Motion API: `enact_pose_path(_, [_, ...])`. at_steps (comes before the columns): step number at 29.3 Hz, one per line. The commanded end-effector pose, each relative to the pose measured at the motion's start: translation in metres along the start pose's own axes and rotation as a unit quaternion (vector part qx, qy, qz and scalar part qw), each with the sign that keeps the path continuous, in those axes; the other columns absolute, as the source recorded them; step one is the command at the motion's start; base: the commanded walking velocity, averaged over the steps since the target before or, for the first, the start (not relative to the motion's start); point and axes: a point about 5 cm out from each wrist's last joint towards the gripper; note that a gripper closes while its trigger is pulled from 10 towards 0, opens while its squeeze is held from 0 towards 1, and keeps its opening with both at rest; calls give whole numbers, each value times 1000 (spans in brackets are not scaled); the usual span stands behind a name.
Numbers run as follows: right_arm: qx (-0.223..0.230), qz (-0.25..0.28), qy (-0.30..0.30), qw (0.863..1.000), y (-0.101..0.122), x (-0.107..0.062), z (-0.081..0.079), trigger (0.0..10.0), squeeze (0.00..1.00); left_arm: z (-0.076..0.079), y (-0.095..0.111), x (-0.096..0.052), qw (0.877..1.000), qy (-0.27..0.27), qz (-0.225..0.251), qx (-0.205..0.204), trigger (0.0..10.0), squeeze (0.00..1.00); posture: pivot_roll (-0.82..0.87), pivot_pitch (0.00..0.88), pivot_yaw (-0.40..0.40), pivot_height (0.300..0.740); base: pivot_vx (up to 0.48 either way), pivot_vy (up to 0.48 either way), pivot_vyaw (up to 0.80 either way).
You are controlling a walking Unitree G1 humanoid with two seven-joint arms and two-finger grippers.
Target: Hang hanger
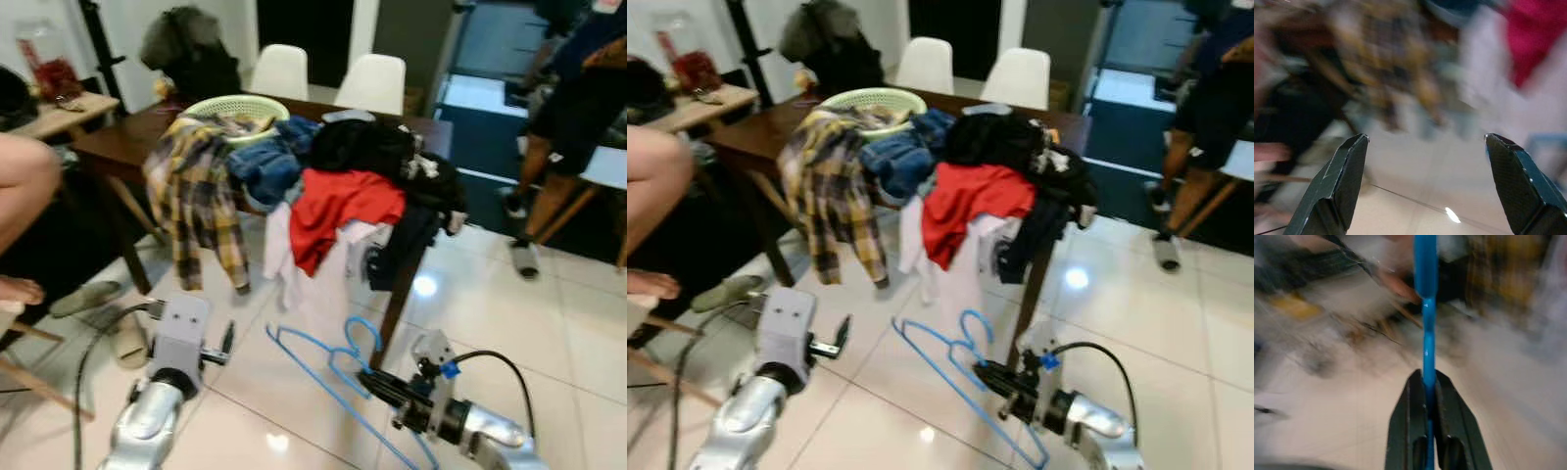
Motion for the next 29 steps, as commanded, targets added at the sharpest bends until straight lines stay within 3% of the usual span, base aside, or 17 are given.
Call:
enact_pose_path(1, [14,64,41,997,25,6,-8,10000,0,-12,19,3,999,21,37,0,10000,0,-29,0,-32,740,0,0,800])
enact_pose_path(5, [14,115,18,993,50,16,-2,10000,0,-23,43,12,996,42,80,4,10000,0,-27,0,-33,740,337,0,200])
enact_pose_path(6, [1,144,-20,989,64,22,7,10000,0,-27,50,16,994,50,94,3,10000,0,-24,0,-33,740,480,0,0])
enact_pose_path(11, [-3,187,-59,981,86,26,18,10000,0,-25,54,20,994,45,102,-1,10000,0,-26,0,-32,740,480,0,0])
enact_pose_path(19, [0,215,-63,975,108,27,15,10000,0,-20,59,25,994,33,108,-7,10000,0,-34,0,-20,740,480,0,0])
enact_pose_path(29, [-2,239,-50,970,127,33,7,10000,0,-25,72,31,992,34,124,-1,10000,0,-31,0,-15,740,480,0,0])
Point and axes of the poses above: a point about 5 cm out from each wrist's last joint towards the gripper, its own x axis pointing out of the wrist towards the gripper, its own y axis along the axis of the wrist's last joint, z = x × y, and after that the axes turned 3 degrees about -x, right-handed
